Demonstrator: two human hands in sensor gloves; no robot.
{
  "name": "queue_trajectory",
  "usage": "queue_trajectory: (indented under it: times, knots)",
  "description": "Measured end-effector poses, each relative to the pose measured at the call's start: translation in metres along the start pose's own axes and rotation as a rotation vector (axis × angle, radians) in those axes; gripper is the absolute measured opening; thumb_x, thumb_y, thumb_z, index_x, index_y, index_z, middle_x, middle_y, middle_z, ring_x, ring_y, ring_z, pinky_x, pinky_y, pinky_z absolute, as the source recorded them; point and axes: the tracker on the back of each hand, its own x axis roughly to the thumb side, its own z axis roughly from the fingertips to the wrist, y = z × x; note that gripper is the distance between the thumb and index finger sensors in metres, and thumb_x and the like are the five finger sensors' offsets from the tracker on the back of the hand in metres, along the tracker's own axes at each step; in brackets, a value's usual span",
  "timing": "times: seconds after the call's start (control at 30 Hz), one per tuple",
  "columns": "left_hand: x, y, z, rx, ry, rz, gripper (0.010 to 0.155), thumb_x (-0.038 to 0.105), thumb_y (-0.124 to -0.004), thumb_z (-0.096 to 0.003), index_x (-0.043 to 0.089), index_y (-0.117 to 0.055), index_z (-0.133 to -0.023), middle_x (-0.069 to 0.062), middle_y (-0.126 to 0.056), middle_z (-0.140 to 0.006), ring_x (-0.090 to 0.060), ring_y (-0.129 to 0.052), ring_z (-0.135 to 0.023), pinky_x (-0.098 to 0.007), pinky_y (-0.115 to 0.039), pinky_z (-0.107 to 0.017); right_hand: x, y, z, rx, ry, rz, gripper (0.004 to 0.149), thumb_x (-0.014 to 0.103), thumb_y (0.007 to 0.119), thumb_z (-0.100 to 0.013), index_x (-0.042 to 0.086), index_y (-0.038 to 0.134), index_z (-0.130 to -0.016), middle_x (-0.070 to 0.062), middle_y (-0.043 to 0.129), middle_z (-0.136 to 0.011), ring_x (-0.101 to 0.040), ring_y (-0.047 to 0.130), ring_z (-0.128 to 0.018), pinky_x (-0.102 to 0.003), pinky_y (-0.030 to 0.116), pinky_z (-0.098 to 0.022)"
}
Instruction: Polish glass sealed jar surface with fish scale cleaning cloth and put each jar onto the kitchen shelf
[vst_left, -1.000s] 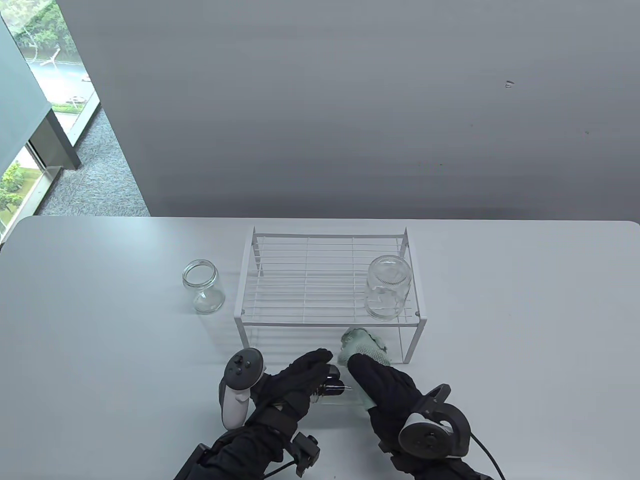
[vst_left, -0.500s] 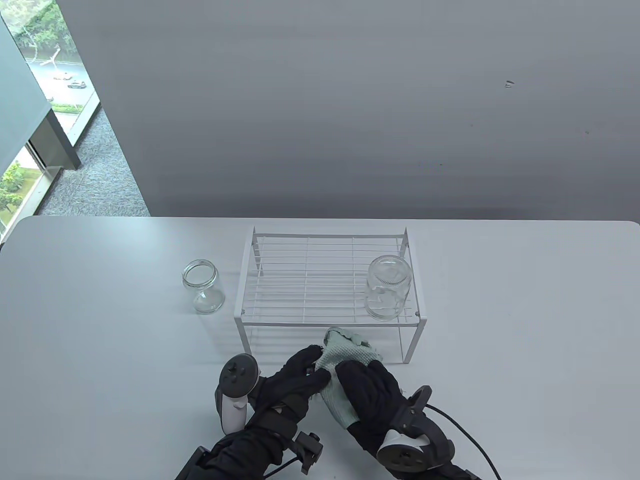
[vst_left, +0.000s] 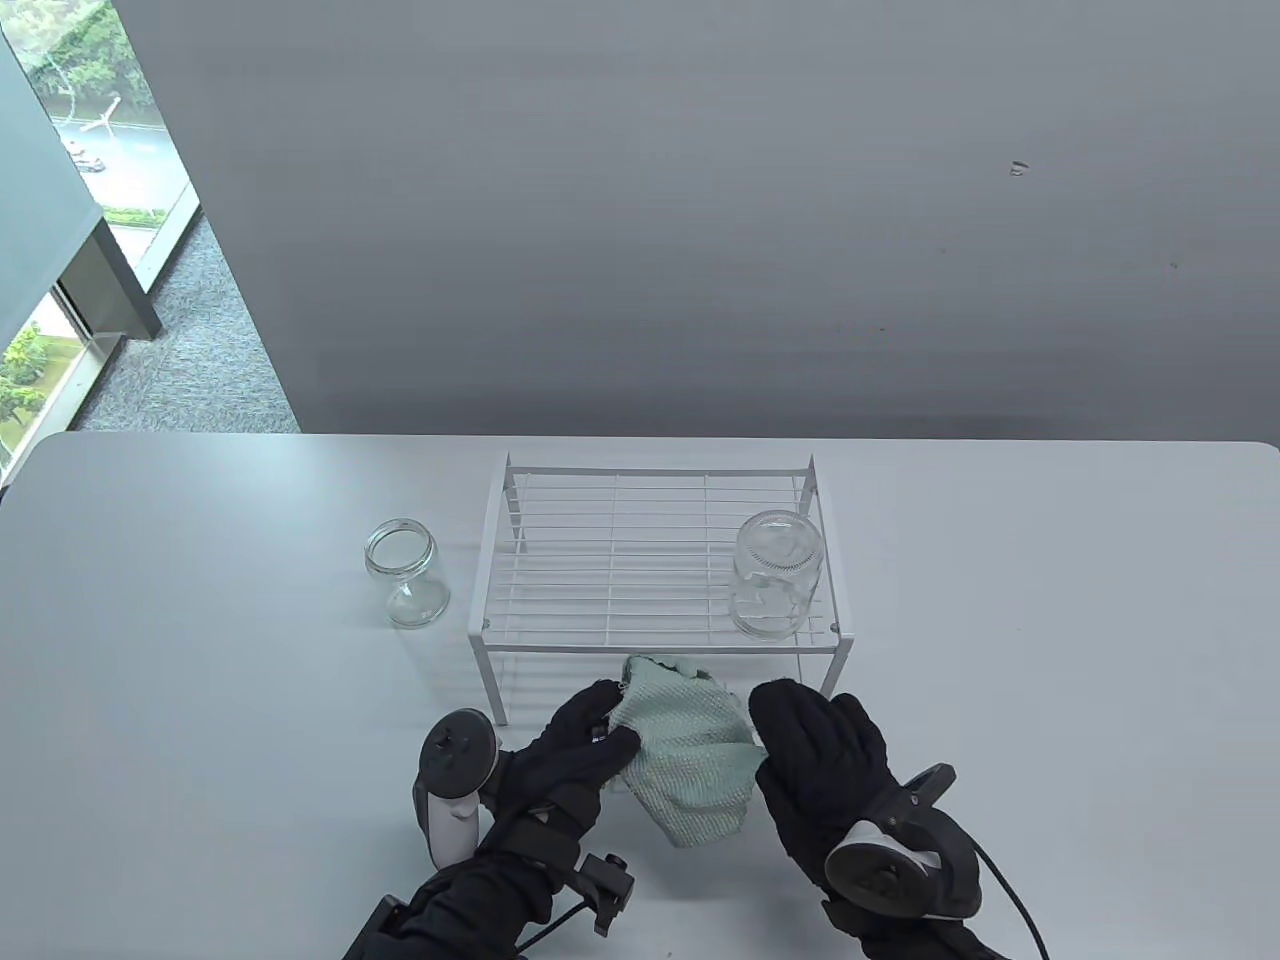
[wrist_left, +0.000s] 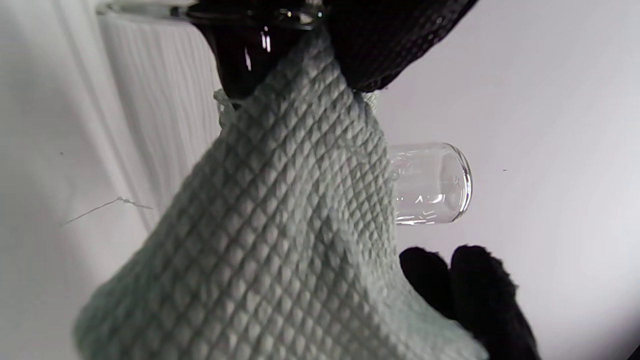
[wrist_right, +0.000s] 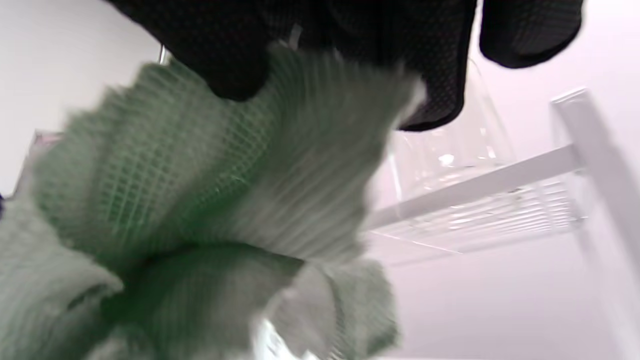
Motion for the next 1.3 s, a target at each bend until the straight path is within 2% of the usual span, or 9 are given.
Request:
queue_trajectory:
  times: [0.13, 0.33, 0.47, 0.57, 0.73, 0.87, 1.0, 1.13, 1.3]
  knots:
    - [0.005, -0.011, 0.001, -0.058, -0.033, -0.061, 0.064, 0.030, -0.086, -0.0453, 0.008, -0.061, -0.100, -0.012, -0.088, -0.080, -0.014, -0.105, -0.057, -0.051, -0.042, -0.072, 0.009, 0.014, 0.000, 0.056, -0.086, -0.088, 0.080, 0.047, 0.075, -0.049, -0.001, 0.047, -0.106, -0.034, 0.055, -0.099, -0.056, 0.068, -0.086, -0.073, 0.049, -0.058]
    - [0.013, -0.031, 0.006, -0.176, -0.099, -0.093, 0.070, 0.032, -0.086, -0.0456, 0.007, -0.054, -0.102, -0.010, -0.088, -0.081, -0.013, -0.106, -0.057, -0.049, -0.042, -0.073, 0.024, 0.051, -0.003, 0.332, -0.136, 0.090, 0.097, 0.054, 0.081, -0.045, -0.004, 0.033, -0.107, -0.035, 0.046, -0.103, -0.059, 0.060, -0.091, -0.075, 0.046, -0.059]
    - [0.014, -0.032, 0.008, -0.163, -0.136, -0.116, 0.070, 0.041, -0.074, -0.0503, 0.005, -0.049, -0.105, -0.013, -0.088, -0.082, -0.016, -0.106, -0.059, -0.049, -0.039, -0.073, 0.016, 0.055, -0.002, 0.325, -0.088, 0.027, 0.094, 0.058, 0.078, -0.045, -0.001, 0.039, -0.107, -0.032, 0.055, -0.100, -0.054, 0.070, -0.087, -0.073, 0.053, -0.057]
    - [0.010, -0.030, 0.007, -0.203, -0.076, -0.004, 0.060, 0.031, -0.061, -0.0535, 0.006, -0.045, -0.106, -0.013, -0.086, -0.084, -0.019, -0.104, -0.062, -0.044, -0.033, -0.075, 0.004, 0.055, -0.001, 0.306, -0.018, -0.106, 0.091, 0.058, 0.077, -0.046, -0.001, 0.044, -0.107, -0.033, 0.058, -0.099, -0.056, 0.071, -0.085, -0.072, 0.054, -0.057]
    - [0.002, -0.020, 0.005, -0.130, -0.046, 0.053, 0.060, 0.029, -0.061, -0.0530, 0.006, -0.044, -0.105, -0.012, -0.087, -0.083, -0.018, -0.104, -0.062, -0.046, -0.035, -0.075, -0.009, 0.052, 0.002, 0.303, 0.014, -0.164, 0.083, 0.053, 0.075, -0.048, 0.000, 0.050, -0.106, -0.034, 0.059, -0.100, -0.059, 0.072, -0.083, -0.071, 0.057, -0.055]
    - [0.000, -0.016, 0.006, -0.098, -0.052, 0.081, 0.060, 0.029, -0.061, -0.0533, 0.005, -0.043, -0.105, -0.012, -0.085, -0.084, -0.017, -0.103, -0.063, -0.046, -0.035, -0.075, 0.003, 0.049, 0.002, 0.213, -0.156, -0.036, 0.074, 0.043, 0.077, -0.049, -0.001, 0.054, -0.104, -0.036, 0.059, -0.098, -0.061, 0.070, -0.082, -0.070, 0.058, -0.054]
    - [0.004, -0.024, 0.008, -0.124, -0.104, -0.005, 0.060, 0.028, -0.064, -0.0516, 0.003, -0.046, -0.104, -0.015, -0.089, -0.080, -0.020, -0.105, -0.057, -0.047, -0.037, -0.074, 0.020, 0.059, -0.001, 0.321, -0.191, 0.058, 0.088, 0.049, 0.079, -0.047, -0.004, 0.040, -0.106, -0.036, 0.053, -0.100, -0.059, 0.068, -0.085, -0.071, 0.055, -0.056]
    - [0.008, -0.031, 0.009, -0.148, -0.164, -0.105, 0.060, 0.028, -0.067, -0.0499, 0.002, -0.053, -0.102, -0.015, -0.095, -0.076, -0.021, -0.109, -0.053, -0.045, -0.041, -0.074, 0.007, 0.065, 0.002, 0.339, -0.039, -0.150, 0.091, 0.056, 0.075, -0.047, -0.002, 0.038, -0.107, -0.034, 0.055, -0.099, -0.056, 0.072, -0.084, -0.070, 0.057, -0.056]
    - [0.012, -0.027, 0.010, -0.145, -0.185, -0.075, 0.059, 0.029, -0.066, -0.0509, 0.005, -0.052, -0.103, -0.014, -0.095, -0.075, -0.019, -0.109, -0.052, -0.044, -0.041, -0.075, -0.024, 0.067, 0.009, 0.260, 0.235, -0.592, 0.081, 0.056, 0.075, -0.049, 0.000, 0.056, -0.105, -0.032, 0.065, -0.097, -0.055, 0.077, -0.080, -0.070, 0.059, -0.054]
